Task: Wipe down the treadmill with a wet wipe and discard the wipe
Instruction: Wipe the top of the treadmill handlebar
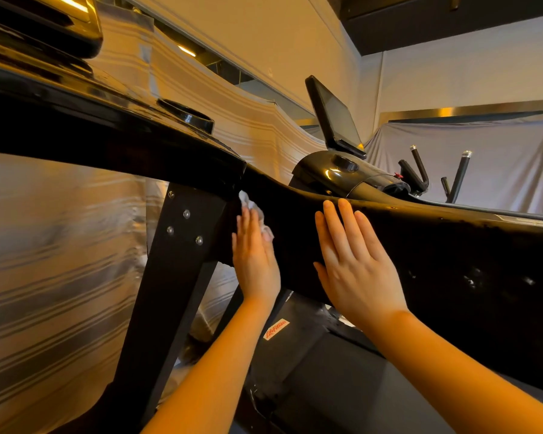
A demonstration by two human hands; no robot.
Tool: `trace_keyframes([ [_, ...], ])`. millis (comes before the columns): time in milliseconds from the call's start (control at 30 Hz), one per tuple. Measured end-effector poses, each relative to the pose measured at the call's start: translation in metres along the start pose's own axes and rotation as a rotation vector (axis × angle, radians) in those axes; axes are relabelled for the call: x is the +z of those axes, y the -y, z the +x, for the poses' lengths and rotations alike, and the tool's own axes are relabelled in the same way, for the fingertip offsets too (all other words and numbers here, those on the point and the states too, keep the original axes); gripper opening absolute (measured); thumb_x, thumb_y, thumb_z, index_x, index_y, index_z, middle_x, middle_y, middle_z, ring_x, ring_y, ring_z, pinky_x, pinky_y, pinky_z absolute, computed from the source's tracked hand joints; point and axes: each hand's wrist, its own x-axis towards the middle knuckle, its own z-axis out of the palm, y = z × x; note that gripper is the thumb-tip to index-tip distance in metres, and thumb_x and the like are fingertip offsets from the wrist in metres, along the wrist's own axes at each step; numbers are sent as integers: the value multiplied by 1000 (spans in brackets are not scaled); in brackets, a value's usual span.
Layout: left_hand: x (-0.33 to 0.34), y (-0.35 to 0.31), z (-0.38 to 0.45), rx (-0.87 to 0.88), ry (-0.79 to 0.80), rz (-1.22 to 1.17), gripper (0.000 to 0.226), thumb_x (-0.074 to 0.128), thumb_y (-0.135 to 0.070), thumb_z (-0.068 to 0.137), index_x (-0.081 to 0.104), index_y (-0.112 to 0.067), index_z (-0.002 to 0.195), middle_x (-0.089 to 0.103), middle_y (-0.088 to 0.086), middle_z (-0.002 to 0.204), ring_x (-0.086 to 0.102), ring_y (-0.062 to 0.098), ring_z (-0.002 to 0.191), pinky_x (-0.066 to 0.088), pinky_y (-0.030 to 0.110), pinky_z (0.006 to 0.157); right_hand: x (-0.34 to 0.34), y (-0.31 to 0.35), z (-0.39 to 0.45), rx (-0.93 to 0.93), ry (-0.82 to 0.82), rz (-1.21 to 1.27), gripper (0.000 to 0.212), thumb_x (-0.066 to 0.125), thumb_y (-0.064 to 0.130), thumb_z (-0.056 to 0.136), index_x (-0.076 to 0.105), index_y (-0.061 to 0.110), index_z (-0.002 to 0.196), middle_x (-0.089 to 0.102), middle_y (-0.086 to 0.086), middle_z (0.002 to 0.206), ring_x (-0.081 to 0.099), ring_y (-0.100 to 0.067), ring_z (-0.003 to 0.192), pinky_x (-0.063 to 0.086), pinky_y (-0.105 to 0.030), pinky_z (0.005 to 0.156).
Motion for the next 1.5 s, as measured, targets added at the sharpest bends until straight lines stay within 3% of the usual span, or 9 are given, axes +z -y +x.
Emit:
trace_keyframes([
  [200,-11,39,0,-446,-8,12,49,26,-24,107,20,-13,154,13,8,163,8,22,151,9,41,122,-1,1,-1,13,-5,-8,74,22,43,102,1,-6,153,0,-30,160,-10,-46,147,-10,-51,121],
  [400,-11,10,-38,-116,47,-113,53,22,-44,101,12,-23,149,20,3,161,16,17,150,20,36,120,1,2,-2,15,-14,9,75,22,43,101,-1,-6,153,-3,-31,159,-10,-46,147,-10,-51,121],
  [600,-10,29,-23,-536,-13,-300,52,29,-28,107,9,-23,155,8,5,164,10,21,151,19,38,121,0,2,-1,12,-13,16,74,21,42,101,0,-6,153,-2,-30,159,-10,-45,147,-11,-51,121],
  [733,-8,-5,-39,-594,-39,-359,55,34,-20,106,9,-19,156,10,9,164,19,23,148,21,14,104,1,3,-3,18,-18,16,76,20,43,101,-5,-7,153,-6,-31,159,-11,-46,147,-11,-51,121],
  [967,-5,-7,-26,-727,-95,-468,55,31,-22,107,6,-22,156,9,10,164,17,28,149,23,41,118,-1,3,-2,21,-23,13,75,22,43,101,-1,-7,153,-1,-30,160,-10,-45,147,-11,-51,121],
  [1067,-2,-2,-33,-632,-110,-370,53,32,-26,107,6,-32,152,13,10,163,17,27,149,25,43,119,0,2,-2,16,-23,0,75,21,42,101,-2,-7,153,-2,-31,159,-10,-46,147,-11,-51,121],
  [1133,2,-8,-56,-410,-83,-315,48,31,-36,106,6,-40,147,13,5,164,13,18,150,23,38,119,0,3,-2,16,-26,-7,75,19,43,102,-4,-7,153,-5,-32,159,-10,-46,147,-10,-52,121],
  [1233,8,-11,-83,-200,24,-259,54,22,-47,102,9,-31,152,7,-8,163,2,3,149,18,31,120,-1,3,-2,26,-27,2,75,18,43,102,-3,-7,153,-5,-32,159,-8,-45,147,-9,-51,121],
  [1500,10,-14,-50,-340,0,-218,54,20,-45,101,3,-30,149,-1,-7,161,-3,7,148,17,43,122,-6,-1,-9,-15,1,68,75,29,42,100,7,-5,153,-2,-28,160,-6,-40,150,-7,-48,122],
])
